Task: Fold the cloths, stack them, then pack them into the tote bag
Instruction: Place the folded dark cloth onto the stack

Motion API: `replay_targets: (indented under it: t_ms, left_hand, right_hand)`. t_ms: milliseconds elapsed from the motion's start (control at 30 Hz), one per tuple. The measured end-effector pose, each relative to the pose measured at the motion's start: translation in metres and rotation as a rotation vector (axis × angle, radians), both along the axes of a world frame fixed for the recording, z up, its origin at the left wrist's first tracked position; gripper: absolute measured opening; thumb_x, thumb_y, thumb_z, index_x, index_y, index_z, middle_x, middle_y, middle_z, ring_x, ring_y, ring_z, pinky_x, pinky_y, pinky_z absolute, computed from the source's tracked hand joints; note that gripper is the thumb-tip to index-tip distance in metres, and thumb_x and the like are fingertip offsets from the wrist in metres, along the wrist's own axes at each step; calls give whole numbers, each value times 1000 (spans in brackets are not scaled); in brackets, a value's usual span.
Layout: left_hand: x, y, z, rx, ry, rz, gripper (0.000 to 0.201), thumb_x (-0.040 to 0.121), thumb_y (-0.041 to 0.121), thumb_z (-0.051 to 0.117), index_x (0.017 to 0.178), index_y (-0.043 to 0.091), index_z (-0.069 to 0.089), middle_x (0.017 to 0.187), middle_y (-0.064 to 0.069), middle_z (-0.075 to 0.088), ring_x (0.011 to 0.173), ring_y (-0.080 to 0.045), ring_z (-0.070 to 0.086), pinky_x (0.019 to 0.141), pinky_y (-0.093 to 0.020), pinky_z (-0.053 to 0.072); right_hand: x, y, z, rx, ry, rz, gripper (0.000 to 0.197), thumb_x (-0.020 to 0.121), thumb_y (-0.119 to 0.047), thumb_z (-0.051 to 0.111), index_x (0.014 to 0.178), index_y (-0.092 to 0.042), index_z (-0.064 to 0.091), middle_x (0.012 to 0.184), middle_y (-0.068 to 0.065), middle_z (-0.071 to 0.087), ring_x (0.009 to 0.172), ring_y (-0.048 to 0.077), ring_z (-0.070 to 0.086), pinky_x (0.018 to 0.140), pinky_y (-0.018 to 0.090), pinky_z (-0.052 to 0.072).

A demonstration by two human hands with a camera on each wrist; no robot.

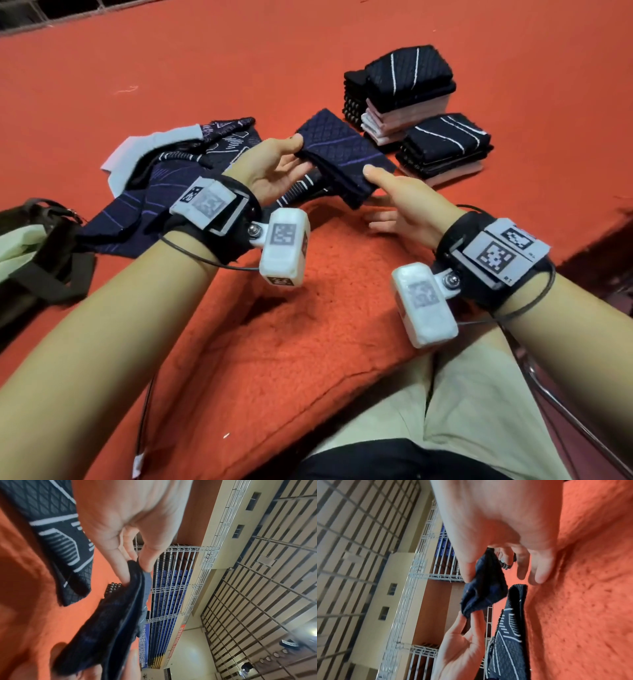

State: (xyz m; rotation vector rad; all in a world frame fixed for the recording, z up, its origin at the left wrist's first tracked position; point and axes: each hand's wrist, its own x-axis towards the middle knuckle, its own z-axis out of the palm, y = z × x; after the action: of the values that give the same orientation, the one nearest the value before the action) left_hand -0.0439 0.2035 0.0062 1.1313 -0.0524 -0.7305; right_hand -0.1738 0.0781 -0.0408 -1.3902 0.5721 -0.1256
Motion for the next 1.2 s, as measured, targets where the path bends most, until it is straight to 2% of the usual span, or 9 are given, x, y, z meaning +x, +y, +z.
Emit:
replay_targets:
  t_ms: [167,267,433,567,633,800,900,1100,1200]
  left_hand:
    - [-9,-15,0,-82,69,17,8,94,0,49,96,-4,55,93,-18,63,77,-22,66,63,-30,59]
    - [-15,-22,-2,-33,59,-10,6,94,4,52,92,0,56,84,-13,65,69,-18,68,62,-29,59]
    - [-16,-35,-4,207,-17,-124,11,90,24,56,93,14,52,73,5,57,61,-5,56,67,-24,47]
    - [-20,-54,-2,333,-45,-235,28,88,39,56,72,17,53,67,7,36,48,-4,53,62,-21,44]
    - [-24,-69,-3,371,-60,-272,28,88,40,55,68,20,52,69,8,33,45,-3,51,59,-19,40]
    - [-36,-110,-1,463,-142,-264,19,89,38,56,75,26,52,67,16,53,46,2,41,52,-15,27]
    - [-40,-128,-4,473,-159,-255,22,91,38,56,73,26,50,50,17,52,42,1,35,46,-15,24]
    - [-45,-148,-19,462,-275,-168,20,91,32,60,74,24,52,64,8,47,53,-4,30,40,-14,25]
    - [-47,-151,-23,462,-401,-128,16,90,26,63,74,22,60,62,7,48,53,-7,36,47,-18,28]
  right_hand:
    - [-8,-11,5,70,-206,-113,8,93,-15,54,89,-18,60,75,-7,71,58,9,65,63,23,54]
    - [-11,-20,5,73,-267,-178,9,92,-8,54,97,-13,60,88,1,68,62,10,65,58,20,55]
    - [-14,-39,9,-76,-268,-271,13,92,-11,55,81,-16,60,89,8,61,66,16,55,52,21,38]
    - [-15,-67,18,-137,-263,-365,19,92,-11,54,75,-19,56,79,2,57,63,12,52,54,22,39]
    - [-15,-86,23,-147,-260,-450,17,91,-12,56,76,-19,52,74,-1,54,62,9,52,54,20,42]
    - [-7,-136,26,-128,-260,-553,9,88,-14,59,83,-18,53,76,-2,56,65,8,56,52,16,48]
    - [1,-158,23,-226,-233,-590,11,84,-13,63,89,-18,55,77,-1,56,67,11,54,57,23,48]
    - [13,-184,9,-510,-146,-601,16,76,-14,64,92,-19,65,75,-1,60,66,17,57,69,36,52]
    - [15,-187,4,-660,-115,-564,21,78,-15,63,99,-18,69,73,-2,60,54,0,52,62,20,46]
